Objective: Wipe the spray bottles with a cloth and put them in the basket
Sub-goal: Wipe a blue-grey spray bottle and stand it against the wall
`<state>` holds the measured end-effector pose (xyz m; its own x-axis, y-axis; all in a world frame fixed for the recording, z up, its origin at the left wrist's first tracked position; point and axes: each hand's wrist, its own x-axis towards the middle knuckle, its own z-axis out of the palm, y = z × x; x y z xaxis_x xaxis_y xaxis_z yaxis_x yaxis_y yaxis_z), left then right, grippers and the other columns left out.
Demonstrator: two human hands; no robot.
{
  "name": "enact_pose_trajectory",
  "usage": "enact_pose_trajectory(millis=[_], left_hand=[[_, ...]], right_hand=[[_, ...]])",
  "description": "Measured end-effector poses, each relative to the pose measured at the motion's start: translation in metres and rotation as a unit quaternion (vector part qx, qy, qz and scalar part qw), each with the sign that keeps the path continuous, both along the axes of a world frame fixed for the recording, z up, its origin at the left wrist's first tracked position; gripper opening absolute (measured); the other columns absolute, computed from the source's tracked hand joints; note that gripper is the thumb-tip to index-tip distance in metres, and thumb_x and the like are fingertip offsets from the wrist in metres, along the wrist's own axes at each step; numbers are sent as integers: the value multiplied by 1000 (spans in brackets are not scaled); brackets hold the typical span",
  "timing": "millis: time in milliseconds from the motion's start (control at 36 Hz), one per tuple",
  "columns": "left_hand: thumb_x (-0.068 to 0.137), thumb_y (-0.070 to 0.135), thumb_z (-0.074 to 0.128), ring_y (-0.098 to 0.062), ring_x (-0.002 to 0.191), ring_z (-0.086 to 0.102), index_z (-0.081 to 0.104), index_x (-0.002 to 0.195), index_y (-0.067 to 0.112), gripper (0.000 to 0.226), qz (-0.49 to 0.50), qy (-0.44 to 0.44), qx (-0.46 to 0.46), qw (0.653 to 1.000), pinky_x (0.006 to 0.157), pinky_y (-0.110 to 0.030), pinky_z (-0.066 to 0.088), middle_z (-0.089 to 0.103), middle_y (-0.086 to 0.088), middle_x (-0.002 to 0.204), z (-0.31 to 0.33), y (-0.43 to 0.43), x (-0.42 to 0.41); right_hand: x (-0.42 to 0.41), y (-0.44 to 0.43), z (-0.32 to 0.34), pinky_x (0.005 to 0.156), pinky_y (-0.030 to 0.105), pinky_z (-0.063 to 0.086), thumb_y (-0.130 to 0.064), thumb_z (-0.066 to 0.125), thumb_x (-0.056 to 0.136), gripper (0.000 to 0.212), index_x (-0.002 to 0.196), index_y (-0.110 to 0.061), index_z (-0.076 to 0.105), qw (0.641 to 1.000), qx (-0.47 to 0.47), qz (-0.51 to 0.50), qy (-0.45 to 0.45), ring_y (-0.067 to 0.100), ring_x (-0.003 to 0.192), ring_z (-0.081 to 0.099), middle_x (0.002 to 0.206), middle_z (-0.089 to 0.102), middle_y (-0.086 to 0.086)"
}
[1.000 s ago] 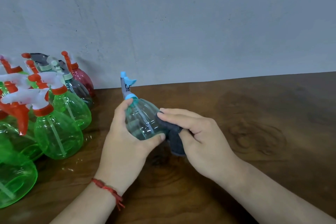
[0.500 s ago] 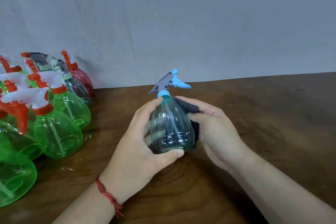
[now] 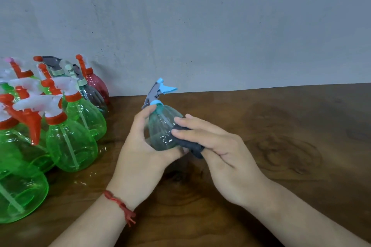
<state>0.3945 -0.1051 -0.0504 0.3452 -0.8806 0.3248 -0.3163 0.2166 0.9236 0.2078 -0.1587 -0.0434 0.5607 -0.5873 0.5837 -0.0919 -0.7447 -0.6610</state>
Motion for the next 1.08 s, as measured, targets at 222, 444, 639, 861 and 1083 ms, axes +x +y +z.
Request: enact_pose_trajectory(millis=[222, 444, 639, 861, 1083], left_hand=[[75, 20, 85, -30, 117, 74, 68, 136, 27, 64, -137, 325, 17, 935, 94, -57, 60, 73, -8, 132, 6, -5, 4], [103, 39, 67, -42, 131, 64, 63, 145, 11, 50, -177, 361, 70, 913, 111, -61, 50, 65, -23, 142, 9, -2, 9], [107, 40, 58, -37, 130, 67, 64, 143, 11, 47, -151, 407, 60, 899, 99, -51, 60, 67, -20, 141, 14, -3, 6], [103, 35, 67, -42, 124, 70, 50, 154, 19, 56, -79, 432, 30, 898, 96, -63, 59, 67, -21, 141, 10, -7, 3], [85, 24, 84, -26, 120, 74, 37, 158, 50, 91, 30, 329, -118, 936, 98, -59, 59, 70, -11, 135, 16, 0, -10]], right_hand=[[-6, -5, 4, 108, 24, 52, 19, 37, 103, 55, 132, -12, 72, 990, 106, 23, -87, 12, 140, 55, 146, 64, -6], [-5, -4, 7, 109, 22, 49, 18, 42, 103, 56, 137, -17, 70, 997, 41, 4, -62, 12, 143, 52, 151, 58, -7], [-8, -2, 8, 117, 40, 46, 8, 39, 103, 53, 143, -15, 65, 982, -176, -9, 66, 19, 150, 43, 154, 54, -2], [3, -1, 1, 119, 25, 41, 13, 48, 102, 61, 145, -27, 64, 997, 9, -74, -21, -1, 143, 49, 150, 58, -18], [26, 25, 15, 112, 47, 52, 5, 35, 110, 46, 134, -16, 68, 807, 545, 50, -219, 19, 120, 71, 125, 77, 1]])
